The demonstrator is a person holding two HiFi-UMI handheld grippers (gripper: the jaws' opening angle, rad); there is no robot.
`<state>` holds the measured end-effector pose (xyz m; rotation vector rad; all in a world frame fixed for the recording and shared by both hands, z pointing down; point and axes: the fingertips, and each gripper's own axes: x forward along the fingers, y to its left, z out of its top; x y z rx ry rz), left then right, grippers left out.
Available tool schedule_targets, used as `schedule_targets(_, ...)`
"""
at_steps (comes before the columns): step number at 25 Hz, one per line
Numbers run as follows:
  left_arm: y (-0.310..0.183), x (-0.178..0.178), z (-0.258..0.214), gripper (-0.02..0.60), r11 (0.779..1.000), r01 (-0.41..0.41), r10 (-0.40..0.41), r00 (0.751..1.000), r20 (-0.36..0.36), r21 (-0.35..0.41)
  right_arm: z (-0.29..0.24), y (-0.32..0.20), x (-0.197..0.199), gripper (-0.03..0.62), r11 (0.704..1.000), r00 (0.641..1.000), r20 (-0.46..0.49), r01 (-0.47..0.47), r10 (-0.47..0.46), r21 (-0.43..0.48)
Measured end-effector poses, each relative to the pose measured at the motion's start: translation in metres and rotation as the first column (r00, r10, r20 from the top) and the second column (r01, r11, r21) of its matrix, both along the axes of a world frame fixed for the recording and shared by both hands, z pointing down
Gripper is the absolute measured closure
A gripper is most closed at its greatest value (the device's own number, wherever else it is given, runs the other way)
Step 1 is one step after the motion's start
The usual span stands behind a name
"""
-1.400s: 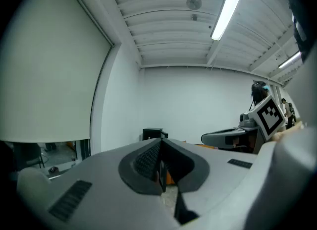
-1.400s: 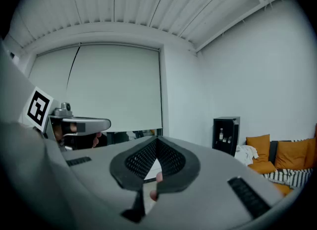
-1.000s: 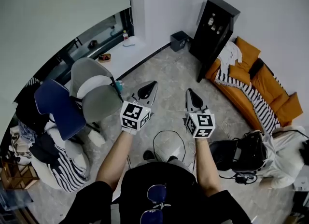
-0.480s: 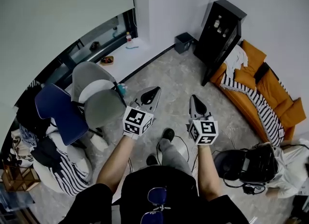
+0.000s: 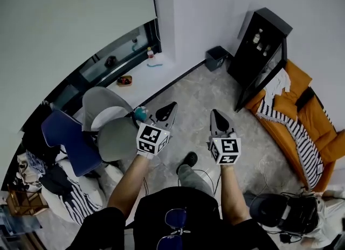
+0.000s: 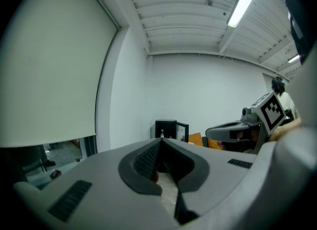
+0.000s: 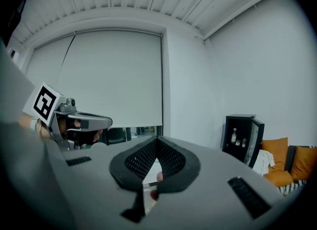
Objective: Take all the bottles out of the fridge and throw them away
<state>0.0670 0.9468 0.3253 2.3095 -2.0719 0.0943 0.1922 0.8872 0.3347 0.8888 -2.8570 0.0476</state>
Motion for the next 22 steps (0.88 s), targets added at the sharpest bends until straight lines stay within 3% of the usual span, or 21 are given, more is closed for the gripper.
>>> schedule_targets(6,-0.084,-0.042,-0.002,0.581,1.000,0.014,-0.014,1.000,0.004,-0.010,-0.007,-0.086,-0.039,0.592,1.000,1.000,-0.015,0.017,-0.017,-0.012)
schedule_targets(13,-0.146,-0.078,0.002,0.581,0.999,0.037,-0.038,0.999,-0.029,-0.024,-0.006,-0.153,-0.071,0.592,0.999,0.999,-0.039,0.019,-0.020,-0.033)
schedule_targets(22,-0.220,-0.133,0.013,0.581,0.999,-0.023,0.022,0.999,-0.036,-0.042,0.011,-0.218,-0.121,0.592,0.996,0.999,-0.046,-0.033,0.029,-0.080)
